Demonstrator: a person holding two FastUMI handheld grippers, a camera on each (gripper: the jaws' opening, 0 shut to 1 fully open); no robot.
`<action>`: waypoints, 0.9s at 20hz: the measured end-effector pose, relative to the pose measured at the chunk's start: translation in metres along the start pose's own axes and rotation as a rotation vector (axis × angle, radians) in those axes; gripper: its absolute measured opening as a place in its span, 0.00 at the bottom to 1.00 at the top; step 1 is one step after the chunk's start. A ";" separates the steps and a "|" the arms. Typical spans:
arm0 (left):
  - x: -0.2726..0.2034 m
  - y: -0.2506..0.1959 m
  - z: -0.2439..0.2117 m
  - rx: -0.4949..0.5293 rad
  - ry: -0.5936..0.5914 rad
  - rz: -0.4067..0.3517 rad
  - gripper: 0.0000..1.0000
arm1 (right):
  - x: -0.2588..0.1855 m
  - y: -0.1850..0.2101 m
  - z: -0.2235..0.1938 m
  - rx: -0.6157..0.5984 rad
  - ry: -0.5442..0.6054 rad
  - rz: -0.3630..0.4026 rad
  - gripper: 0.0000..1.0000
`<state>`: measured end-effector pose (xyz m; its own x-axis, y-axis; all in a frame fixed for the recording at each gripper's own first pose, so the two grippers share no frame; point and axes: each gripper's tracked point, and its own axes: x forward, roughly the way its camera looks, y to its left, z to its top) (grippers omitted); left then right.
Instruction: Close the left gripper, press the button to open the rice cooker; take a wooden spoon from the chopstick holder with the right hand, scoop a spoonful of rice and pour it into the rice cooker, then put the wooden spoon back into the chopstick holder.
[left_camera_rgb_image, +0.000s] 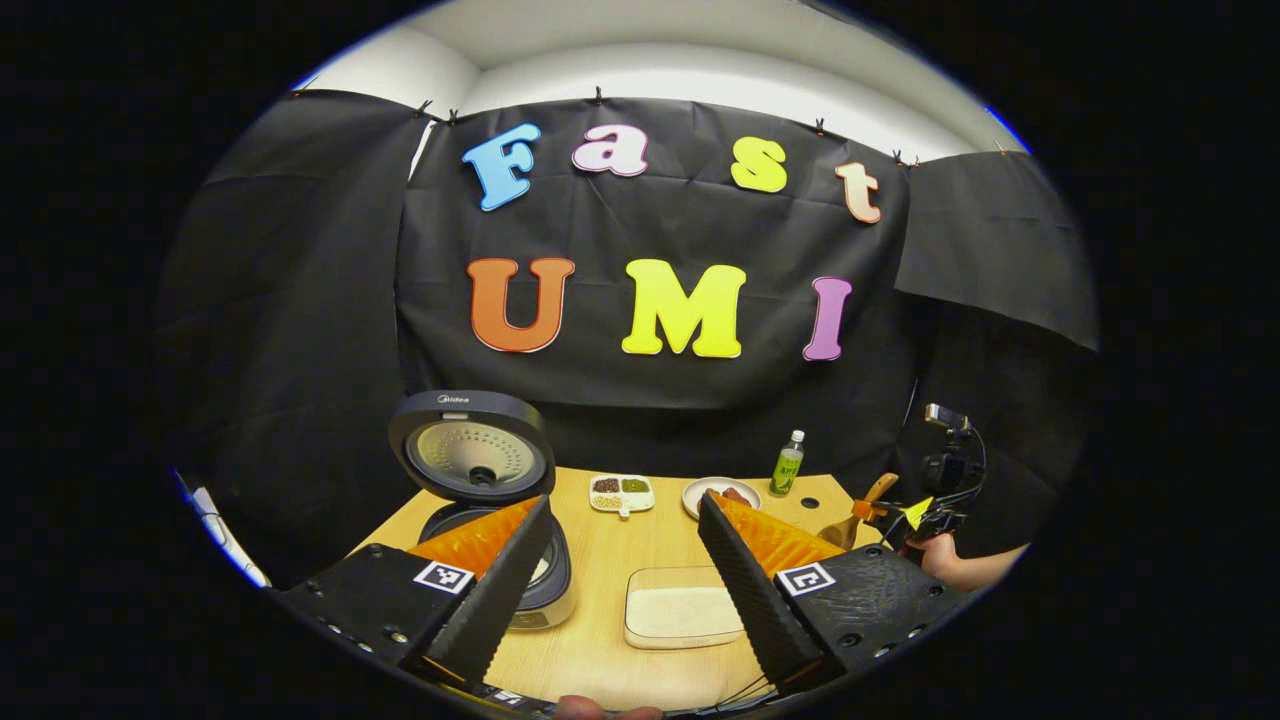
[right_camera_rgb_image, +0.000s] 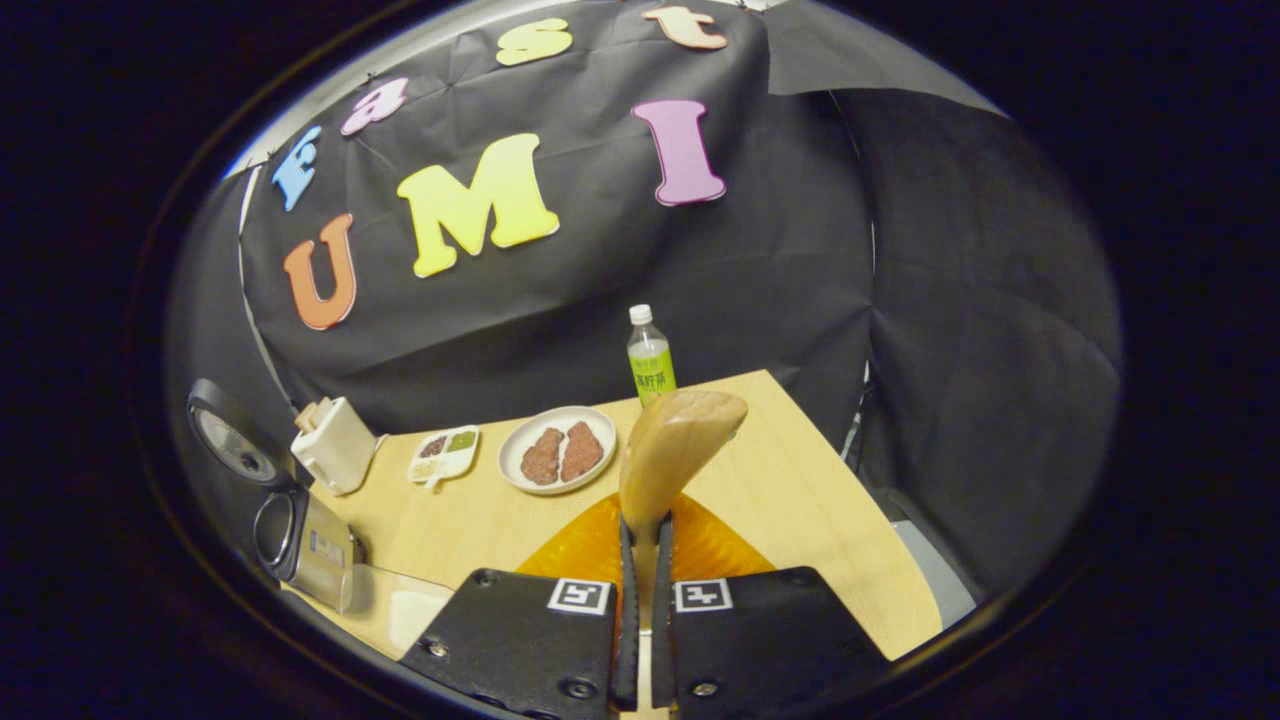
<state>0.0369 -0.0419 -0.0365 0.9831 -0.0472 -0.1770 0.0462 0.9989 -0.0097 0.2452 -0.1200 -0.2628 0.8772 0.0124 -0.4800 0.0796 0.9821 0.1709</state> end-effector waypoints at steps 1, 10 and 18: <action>0.001 0.001 0.000 0.000 0.000 0.010 0.95 | 0.005 -0.003 -0.007 0.002 0.011 -0.004 0.11; 0.008 0.008 0.003 -0.013 0.001 0.072 0.95 | 0.032 -0.019 -0.039 0.055 0.054 -0.018 0.14; 0.015 0.038 0.029 0.012 -0.057 0.110 0.95 | 0.019 -0.030 -0.024 0.061 0.004 -0.032 0.29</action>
<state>0.0582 -0.0045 -0.0106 0.9908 0.0626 -0.1198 -0.0607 0.9980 0.0189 0.2477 -0.1446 -0.2978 0.8716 -0.0183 -0.4898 0.1368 0.9687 0.2073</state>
